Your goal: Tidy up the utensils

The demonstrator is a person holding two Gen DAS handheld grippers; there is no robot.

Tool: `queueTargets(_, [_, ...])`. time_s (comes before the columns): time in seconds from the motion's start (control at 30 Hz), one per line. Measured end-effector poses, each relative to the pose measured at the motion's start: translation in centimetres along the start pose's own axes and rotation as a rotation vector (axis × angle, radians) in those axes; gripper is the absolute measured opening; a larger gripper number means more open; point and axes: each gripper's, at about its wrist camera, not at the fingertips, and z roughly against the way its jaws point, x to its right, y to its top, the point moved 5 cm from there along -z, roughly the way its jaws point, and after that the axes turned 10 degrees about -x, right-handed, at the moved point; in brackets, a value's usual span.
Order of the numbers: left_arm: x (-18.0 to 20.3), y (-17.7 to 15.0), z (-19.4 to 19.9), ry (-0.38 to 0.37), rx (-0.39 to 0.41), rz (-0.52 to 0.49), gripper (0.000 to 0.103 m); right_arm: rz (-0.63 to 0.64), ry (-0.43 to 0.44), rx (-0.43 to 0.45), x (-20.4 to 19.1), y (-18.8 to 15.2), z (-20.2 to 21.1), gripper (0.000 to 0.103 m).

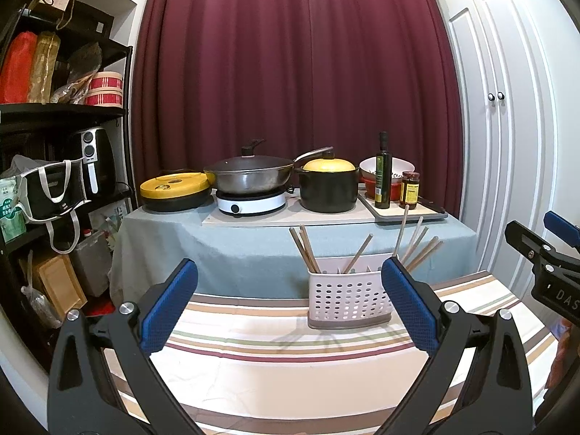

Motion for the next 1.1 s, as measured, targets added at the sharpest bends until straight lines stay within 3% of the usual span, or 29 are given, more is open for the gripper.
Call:
queueTargets(0.63, [-1.0,-0.5,-0.8,-0.02,-0.049,0.046,0.099,0.006,-0.004,-0.004,0.0,0.0,0.1,0.086])
queueTargets(1.1, [-1.0,-0.2,-0.8,0.008,-0.026,0.028,0.099,0.007,-0.007,-0.006,0.0,-0.1,0.1,0.086])
